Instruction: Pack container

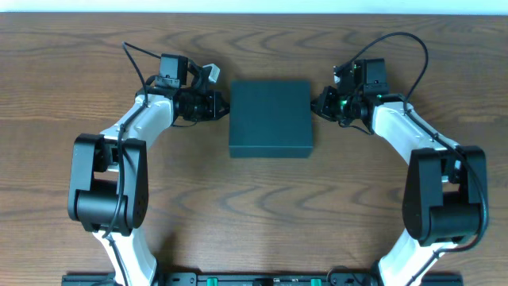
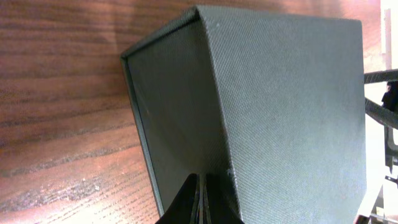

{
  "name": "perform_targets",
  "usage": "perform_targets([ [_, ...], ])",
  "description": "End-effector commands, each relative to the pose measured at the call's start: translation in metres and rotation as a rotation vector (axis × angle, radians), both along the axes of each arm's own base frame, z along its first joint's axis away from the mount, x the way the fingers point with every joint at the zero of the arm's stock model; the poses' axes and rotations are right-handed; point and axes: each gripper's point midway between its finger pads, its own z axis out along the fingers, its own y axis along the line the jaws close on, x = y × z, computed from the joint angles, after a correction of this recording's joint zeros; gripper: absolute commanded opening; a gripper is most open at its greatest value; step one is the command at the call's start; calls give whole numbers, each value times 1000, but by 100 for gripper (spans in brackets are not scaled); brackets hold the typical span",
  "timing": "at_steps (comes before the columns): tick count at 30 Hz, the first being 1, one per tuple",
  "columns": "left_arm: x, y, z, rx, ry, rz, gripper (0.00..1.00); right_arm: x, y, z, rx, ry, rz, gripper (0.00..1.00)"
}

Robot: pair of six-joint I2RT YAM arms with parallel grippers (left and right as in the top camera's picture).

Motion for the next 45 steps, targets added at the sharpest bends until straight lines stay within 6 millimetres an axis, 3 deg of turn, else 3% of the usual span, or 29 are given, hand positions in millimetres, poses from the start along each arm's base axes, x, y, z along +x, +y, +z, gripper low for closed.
perform_targets([
  [1,0,-9,-2,-29,22,5,6,-2,5,-1,8,9,4,2],
  [7,1,-5,-7,2,28,25,6,0,0,-3,-12,6,-11,1],
  [9,2,5,-13,39,49,66,6,4,-7,-2,-27,-24,-5,2],
  [13,14,36,-13,109,42,144,6,22,-40,9,-89,-83,-29,2],
  [16,26,57,16,143,-33,127,5,32,-65,37,-160,-141,34,2],
  [17,28,65,28,174,-52,117,5,33,-71,46,-191,-154,61,5],
  [19,28,88,53,312,-81,104,6,30,-93,73,-326,-151,103,21],
  [22,19,117,96,525,-118,80,6,20,-121,110,-516,-130,94,27],
  [23,13,122,117,570,-138,73,24,16,-124,129,-544,-152,100,32],
  [24,8,122,135,575,-163,62,57,13,-124,141,-550,-173,103,33],
  [25,2,120,153,569,-195,54,71,8,-125,156,-552,-200,93,36],
  [28,-22,130,210,581,-318,90,96,-16,-139,212,-597,-302,21,46],
  [30,-42,137,238,589,-371,116,95,-35,-149,243,-625,-354,-31,57],
  [31,-55,140,253,590,-400,133,95,-49,-154,262,-636,-384,-68,71],
  [32,-69,142,268,591,-432,147,95,-63,-156,280,-649,-423,-92,99],
  [34,-103,143,307,601,-556,158,95,-100,-158,323,-681,-532,-150,99],
  [37,-145,141,347,581,-688,199,95,-147,-155,360,-696,-637,-201,99],
  [42,-220,141,379,541,-828,278,95,-231,-147,378,-690,-712,-261,99],
  [45,-256,154,369,521,-823,418,95,-274,-152,364,-681,-715,-366,99],
])
